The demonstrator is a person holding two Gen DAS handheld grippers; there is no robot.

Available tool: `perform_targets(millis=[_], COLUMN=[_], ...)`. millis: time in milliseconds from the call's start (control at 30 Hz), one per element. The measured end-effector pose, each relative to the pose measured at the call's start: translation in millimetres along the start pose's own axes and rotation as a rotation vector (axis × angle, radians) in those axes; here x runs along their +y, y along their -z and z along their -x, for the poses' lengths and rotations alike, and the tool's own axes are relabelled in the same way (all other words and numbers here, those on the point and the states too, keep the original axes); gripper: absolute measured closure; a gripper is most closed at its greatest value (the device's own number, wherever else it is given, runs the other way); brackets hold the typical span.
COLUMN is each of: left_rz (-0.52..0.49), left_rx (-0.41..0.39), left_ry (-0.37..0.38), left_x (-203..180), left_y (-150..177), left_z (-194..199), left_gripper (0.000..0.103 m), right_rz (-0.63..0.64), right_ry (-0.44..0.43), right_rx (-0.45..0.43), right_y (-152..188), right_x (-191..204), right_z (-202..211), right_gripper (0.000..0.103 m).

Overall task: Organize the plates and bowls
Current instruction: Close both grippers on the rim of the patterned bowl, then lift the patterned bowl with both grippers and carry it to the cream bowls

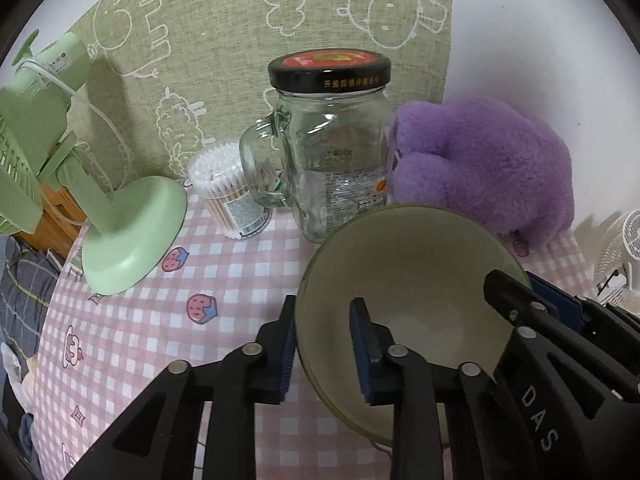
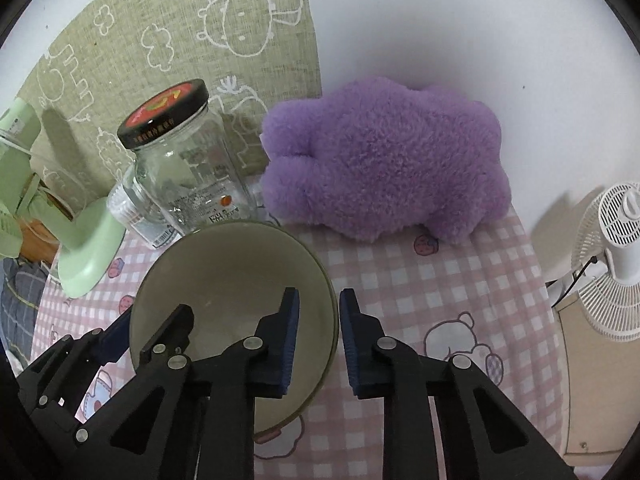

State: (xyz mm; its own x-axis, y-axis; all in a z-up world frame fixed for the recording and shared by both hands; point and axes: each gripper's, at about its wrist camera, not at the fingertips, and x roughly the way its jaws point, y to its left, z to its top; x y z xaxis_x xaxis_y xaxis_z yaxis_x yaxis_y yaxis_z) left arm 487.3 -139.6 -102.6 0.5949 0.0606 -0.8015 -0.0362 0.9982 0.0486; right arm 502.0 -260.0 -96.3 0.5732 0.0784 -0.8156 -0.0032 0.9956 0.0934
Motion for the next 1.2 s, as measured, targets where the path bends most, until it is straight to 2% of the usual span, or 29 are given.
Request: perform_targets(millis=[200, 400, 733, 933, 1200], left_rz=[-0.007, -0.008, -0.005, 0.01, 0.016], left_rx=[-0.003, 0.01, -0.003, -0.028, -0.083], left_ry=[-0.019, -0.008, 0.008, 0.01, 0.024], left_x=[1, 1, 4, 9, 22], left_y=[-1, 2, 3, 5, 15], left_z=[-2, 1, 24, 46, 98], left_gripper=[0.087, 0.088, 0.088, 0.088, 0.088], right_rz=[0.01, 0.013, 0.015, 0.015, 0.025], right_ry=[0.038, 0.05, 0.063, 0.062, 0.068], right_rx=[-0.009, 0.0, -0.01, -0.037, -0.09], right_y=[0, 1, 7, 11, 21], right_x=[2, 1, 1, 5, 18], right_z=[-3, -2, 22, 47, 99], right_gripper=[0.089, 0.089, 0.089, 0.089, 0.089])
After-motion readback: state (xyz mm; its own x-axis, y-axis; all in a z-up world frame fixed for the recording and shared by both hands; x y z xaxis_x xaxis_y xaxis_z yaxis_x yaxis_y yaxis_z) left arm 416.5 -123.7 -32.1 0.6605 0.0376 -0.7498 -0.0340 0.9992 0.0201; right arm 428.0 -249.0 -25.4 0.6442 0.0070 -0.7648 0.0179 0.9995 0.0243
